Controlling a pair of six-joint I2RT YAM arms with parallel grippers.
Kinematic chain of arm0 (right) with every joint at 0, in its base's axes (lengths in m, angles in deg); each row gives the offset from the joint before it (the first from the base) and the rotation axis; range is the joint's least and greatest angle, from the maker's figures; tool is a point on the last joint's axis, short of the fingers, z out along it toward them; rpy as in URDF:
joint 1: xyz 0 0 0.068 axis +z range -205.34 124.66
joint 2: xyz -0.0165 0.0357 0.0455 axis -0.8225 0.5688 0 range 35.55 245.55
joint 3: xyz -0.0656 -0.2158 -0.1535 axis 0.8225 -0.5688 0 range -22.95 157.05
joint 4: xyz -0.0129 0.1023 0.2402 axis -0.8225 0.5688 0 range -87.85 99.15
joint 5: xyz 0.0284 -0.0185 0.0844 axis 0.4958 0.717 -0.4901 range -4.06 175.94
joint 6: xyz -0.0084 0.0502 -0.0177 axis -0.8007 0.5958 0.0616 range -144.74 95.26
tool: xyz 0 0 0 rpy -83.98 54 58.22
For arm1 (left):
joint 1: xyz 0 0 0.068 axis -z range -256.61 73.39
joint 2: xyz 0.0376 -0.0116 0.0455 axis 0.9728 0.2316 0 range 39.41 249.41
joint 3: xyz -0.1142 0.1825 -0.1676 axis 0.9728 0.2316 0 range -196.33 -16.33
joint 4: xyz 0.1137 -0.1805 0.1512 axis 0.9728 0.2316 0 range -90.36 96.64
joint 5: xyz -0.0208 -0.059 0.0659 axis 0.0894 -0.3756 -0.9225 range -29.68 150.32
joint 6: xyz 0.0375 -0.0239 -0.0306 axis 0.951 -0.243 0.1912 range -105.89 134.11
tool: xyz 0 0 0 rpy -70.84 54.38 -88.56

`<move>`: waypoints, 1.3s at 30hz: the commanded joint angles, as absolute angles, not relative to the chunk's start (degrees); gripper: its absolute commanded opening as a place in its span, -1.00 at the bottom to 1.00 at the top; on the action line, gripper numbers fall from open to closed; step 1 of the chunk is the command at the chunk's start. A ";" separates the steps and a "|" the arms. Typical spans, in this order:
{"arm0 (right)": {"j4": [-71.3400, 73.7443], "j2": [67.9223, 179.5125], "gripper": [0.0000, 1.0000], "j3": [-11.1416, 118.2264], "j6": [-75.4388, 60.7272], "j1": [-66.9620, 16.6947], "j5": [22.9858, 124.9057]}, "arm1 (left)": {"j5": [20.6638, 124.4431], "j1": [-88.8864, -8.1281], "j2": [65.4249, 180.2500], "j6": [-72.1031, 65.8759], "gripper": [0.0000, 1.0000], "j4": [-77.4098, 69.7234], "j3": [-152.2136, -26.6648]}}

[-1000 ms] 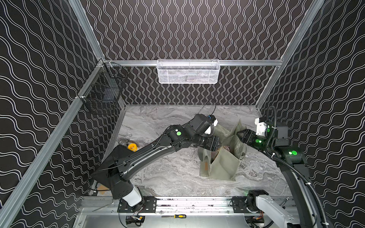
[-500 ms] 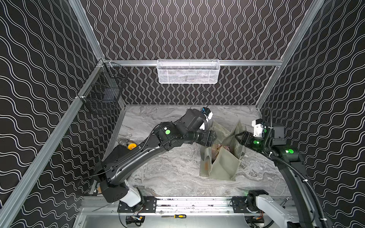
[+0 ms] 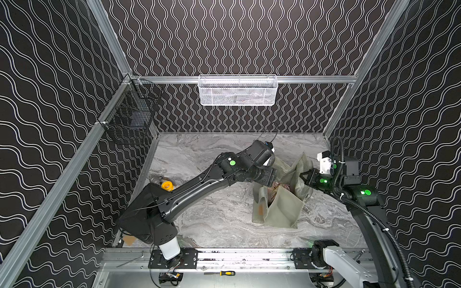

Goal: Take out the folding fans from the tote bags
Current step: Pick up the canvas bag from the center of the board.

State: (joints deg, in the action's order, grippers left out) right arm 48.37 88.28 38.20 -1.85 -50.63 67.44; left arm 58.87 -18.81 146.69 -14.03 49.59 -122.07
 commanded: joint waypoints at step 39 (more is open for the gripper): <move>-5.88 114.56 -1.00 28.08 27.29 -14.02 68.55 | 69.39 -37.76 133.58 19.64 -1.00 55.13 -119.06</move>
State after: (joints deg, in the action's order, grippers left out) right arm -1.16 115.52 33.41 25.15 -14.17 67.36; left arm 54.87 -38.91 132.29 16.72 64.74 -122.24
